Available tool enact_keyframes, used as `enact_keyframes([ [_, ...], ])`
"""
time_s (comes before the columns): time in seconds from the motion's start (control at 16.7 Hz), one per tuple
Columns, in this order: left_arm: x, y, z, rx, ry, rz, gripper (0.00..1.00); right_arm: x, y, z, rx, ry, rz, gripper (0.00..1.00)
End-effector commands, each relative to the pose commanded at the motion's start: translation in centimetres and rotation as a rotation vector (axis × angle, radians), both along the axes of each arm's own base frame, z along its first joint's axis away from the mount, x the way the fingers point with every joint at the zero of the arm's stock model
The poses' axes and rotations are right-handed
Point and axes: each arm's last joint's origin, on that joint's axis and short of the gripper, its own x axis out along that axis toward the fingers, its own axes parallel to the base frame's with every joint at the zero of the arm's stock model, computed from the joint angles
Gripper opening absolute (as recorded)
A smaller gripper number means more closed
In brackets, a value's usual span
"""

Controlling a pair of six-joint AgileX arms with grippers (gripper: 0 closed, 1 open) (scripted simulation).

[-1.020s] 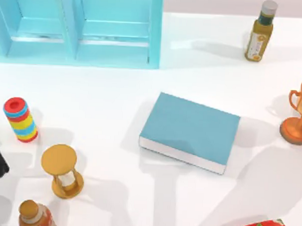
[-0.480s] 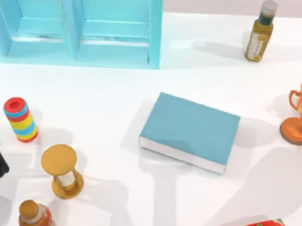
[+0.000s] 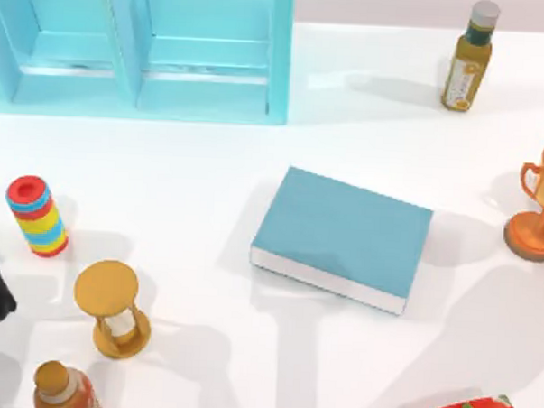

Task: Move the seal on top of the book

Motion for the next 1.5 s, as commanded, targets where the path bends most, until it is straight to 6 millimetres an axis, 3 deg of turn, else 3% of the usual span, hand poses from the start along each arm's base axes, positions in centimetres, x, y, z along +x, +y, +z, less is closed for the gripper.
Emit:
enact_keyframes([
  [0.18, 0.0, 0.0, 0.0, 0.000, 0.000, 0.000, 1.00, 0.0, 0.0, 0.0, 0.000, 0.000, 0.000, 0.02],
  [0.24, 0.0, 0.0, 0.0, 0.000, 0.000, 0.000, 1.00, 0.0, 0.0, 0.0, 0.000, 0.000, 0.000, 0.00],
  [0.84, 0.0, 0.0, 0.0, 0.000, 0.000, 0.000, 1.00, 0.1, 0.2, 0.6, -0.006, -0.007, -0.007, 0.00],
  [1.14, 0.0, 0.0, 0.0, 0.000, 0.000, 0.000, 1.00, 0.8, 2.9, 5.8, -0.030, -0.032, -0.055, 0.00],
  [1.5, 0.0, 0.0, 0.0, 0.000, 0.000, 0.000, 1.00, 0.2, 9.3, 12.1, -0.026, 0.003, -0.071, 0.00],
])
